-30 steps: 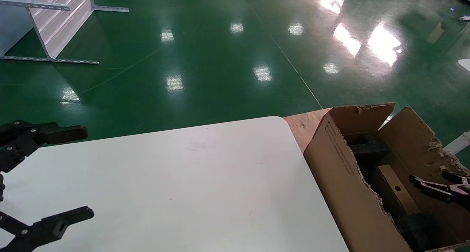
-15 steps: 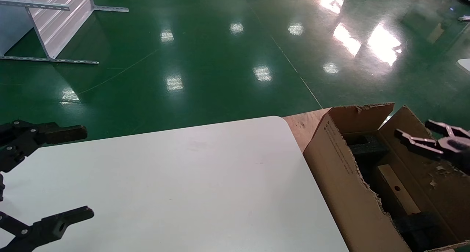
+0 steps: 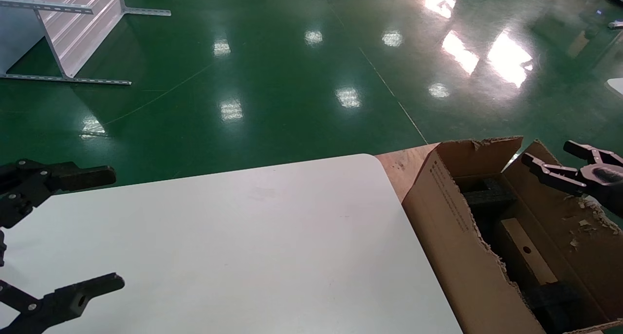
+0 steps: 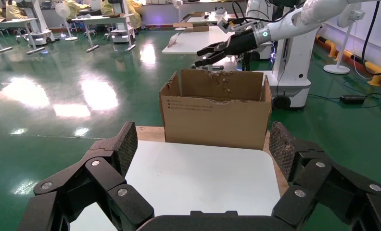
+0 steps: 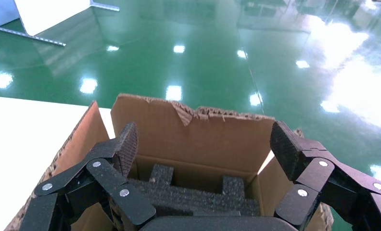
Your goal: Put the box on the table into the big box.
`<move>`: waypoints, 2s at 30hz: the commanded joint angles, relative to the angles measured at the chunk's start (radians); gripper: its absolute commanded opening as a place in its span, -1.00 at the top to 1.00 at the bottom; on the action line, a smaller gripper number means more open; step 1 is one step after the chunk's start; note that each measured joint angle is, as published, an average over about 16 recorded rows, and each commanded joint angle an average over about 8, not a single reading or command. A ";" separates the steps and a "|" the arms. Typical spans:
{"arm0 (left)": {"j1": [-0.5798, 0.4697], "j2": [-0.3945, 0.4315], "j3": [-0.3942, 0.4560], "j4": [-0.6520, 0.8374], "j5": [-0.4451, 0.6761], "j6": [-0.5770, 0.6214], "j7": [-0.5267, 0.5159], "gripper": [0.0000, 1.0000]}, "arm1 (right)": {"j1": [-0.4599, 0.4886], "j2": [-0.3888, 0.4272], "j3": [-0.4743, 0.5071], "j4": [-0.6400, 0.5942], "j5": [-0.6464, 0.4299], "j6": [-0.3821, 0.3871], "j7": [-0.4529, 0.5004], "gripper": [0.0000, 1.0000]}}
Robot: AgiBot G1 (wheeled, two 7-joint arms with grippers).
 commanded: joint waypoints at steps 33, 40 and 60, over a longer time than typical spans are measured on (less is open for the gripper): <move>0.000 0.000 0.001 0.000 -0.001 0.000 0.000 -1.00 | -0.186 -0.068 0.153 0.900 -0.031 0.005 0.382 -1.00; 0.000 0.000 0.001 0.000 -0.001 0.000 0.001 -1.00 | -0.227 -0.083 0.188 1.103 -0.038 0.006 0.468 -1.00; 0.000 0.000 0.001 0.000 -0.001 0.000 0.001 -1.00 | -0.341 -0.126 0.284 1.669 -0.056 0.008 0.707 -1.00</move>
